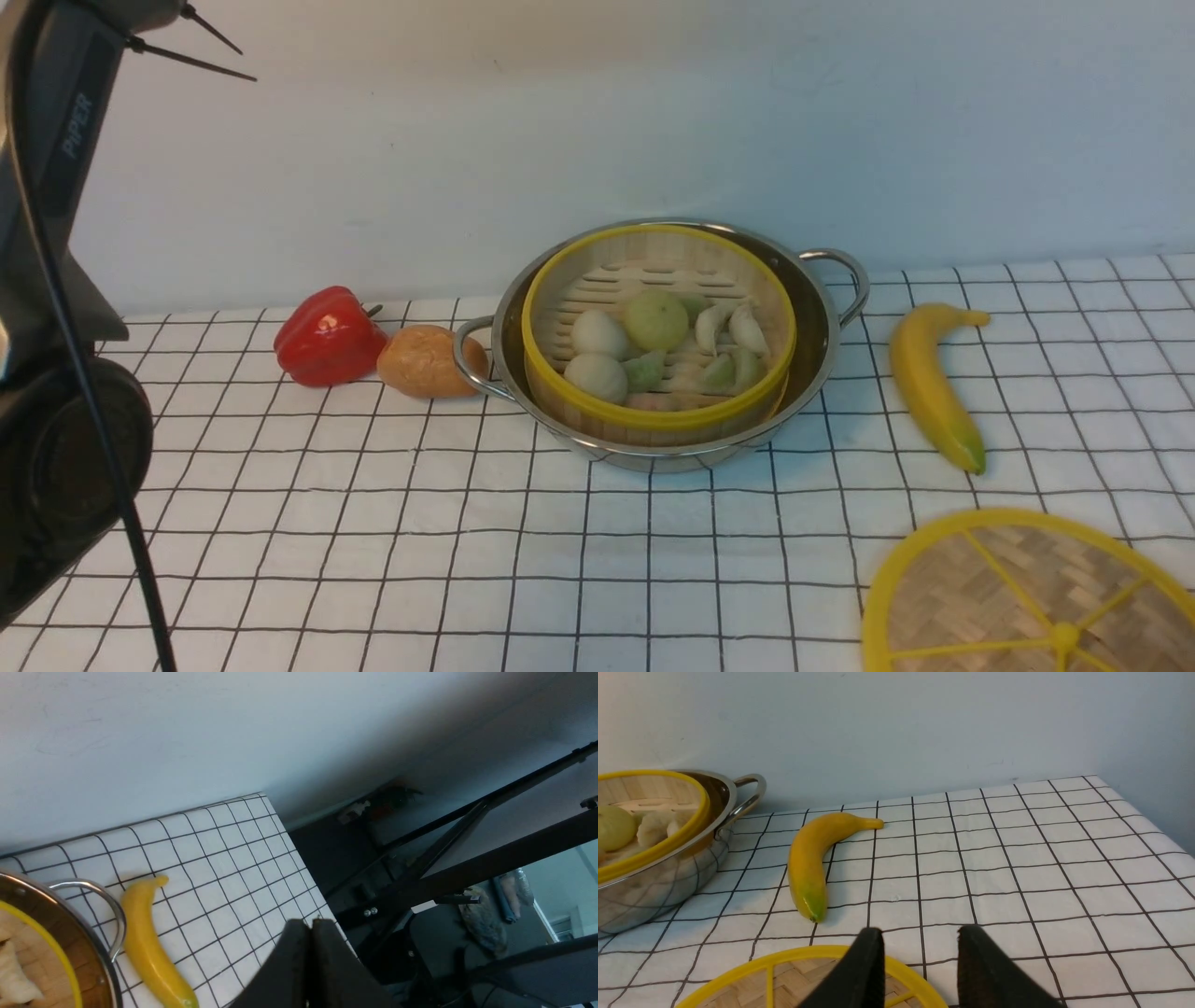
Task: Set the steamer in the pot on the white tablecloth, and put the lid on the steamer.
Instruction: 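Move the gripper down to the bamboo steamer lid and grasp its center knob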
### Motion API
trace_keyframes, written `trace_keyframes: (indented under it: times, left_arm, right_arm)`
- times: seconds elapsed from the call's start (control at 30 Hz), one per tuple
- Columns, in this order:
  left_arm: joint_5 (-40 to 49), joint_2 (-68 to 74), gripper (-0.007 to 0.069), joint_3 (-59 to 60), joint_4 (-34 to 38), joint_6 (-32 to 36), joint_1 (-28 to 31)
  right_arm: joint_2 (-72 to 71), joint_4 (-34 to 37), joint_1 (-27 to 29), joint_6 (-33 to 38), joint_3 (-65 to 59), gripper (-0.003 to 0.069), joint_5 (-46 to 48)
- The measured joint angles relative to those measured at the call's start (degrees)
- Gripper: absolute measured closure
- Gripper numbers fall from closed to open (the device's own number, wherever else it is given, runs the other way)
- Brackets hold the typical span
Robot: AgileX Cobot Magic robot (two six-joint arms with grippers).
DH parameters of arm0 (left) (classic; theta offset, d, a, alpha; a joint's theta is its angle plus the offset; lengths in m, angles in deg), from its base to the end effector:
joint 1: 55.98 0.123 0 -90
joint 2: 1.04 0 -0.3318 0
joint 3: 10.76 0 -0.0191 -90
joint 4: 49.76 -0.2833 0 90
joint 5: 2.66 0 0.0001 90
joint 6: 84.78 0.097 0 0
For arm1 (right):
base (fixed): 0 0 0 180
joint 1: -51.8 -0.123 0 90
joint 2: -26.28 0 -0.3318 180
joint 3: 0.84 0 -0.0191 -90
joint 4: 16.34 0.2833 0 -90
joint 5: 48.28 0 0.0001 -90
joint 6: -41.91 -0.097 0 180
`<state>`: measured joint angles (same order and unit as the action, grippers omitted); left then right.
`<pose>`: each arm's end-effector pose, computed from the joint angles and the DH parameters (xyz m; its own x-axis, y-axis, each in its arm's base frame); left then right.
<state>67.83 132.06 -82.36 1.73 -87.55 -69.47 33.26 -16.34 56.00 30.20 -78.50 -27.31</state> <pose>0.4910 -0.1914 0.4826 -0.7936 -0.1090 -0.5985 0.4705 0.5137 -0.7174 0.0442 -0.0032 0.1826 -0.2479 0.2217 -0.9431 0.1262 0.9726 0.1955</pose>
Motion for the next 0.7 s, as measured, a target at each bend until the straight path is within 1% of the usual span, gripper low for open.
trace_keyframes:
  times: [0.07,0.17,0.2,0.23,0.27,0.33,0.4,0.43,0.47,0.5,0.57,0.6,0.7]
  left_arm:
    - [0.00,0.00,0.0634,0.00,-0.31,1.44,0.00]
    - [-0.06,-0.62,0.0633,0.20,-3.37,10.59,0.57]
    - [-0.06,-1.59,0.0633,0.97,-5.34,15.33,0.59]
    - [-0.06,-1.82,0.0633,1.16,-5.82,15.33,0.59]
    - [-0.11,-4.02,0.0625,3.64,-9.98,21.60,0.59]
    - [-0.18,-8.95,0.0624,8.76,-15.10,27.79,0.13]
    - [-0.44,-15.71,0.0624,17.12,-20.25,31.37,-0.38]
    - [-0.59,-20.46,0.0624,23.31,-22.77,32.27,-0.57]
    - [-0.59,-20.46,0.0624,23.31,-23.17,32.32,-0.64]
    - [-0.93,-24.68,0.0623,28.99,-25.14,32.48,-0.70]
    - [-5.77,-35.21,0.0623,44.05,-29.54,32.19,-0.76]
    - [-9.70,-40.51,0.0623,52.22,-31.06,31.91,-0.76]
    - [-20.55,-52.40,0.0623,71.59,-33.35,31.85,0.19]
  right_arm:
    - [0.00,0.00,0.00,0.00,0.00,0.0416,0.00]
    - [0.00,0.00,0.00,0.00,0.00,0.0416,0.00]
    - [0.00,0.00,0.00,0.00,0.00,0.0416,0.00]
    - [0.00,0.00,0.00,0.00,0.00,0.0416,0.00]
    - [0.00,0.00,0.00,0.00,0.00,0.0416,0.00]
    - [0.00,0.00,0.00,0.00,0.00,0.0416,0.00]
    - [0.00,0.00,0.00,0.00,0.00,0.0416,0.00]
    - [0.00,0.00,0.00,0.00,0.00,0.0416,0.00]
    - [0.00,0.00,0.00,0.00,0.00,0.0416,0.00]
    - [0.00,0.00,0.00,0.00,0.00,0.0416,0.00]
    - [0.00,0.00,0.00,0.00,0.00,0.0416,0.00]
    - [0.00,0.00,0.00,0.00,0.00,0.0416,0.00]
    - [0.00,0.00,0.00,0.00,0.00,0.0416,0.00]
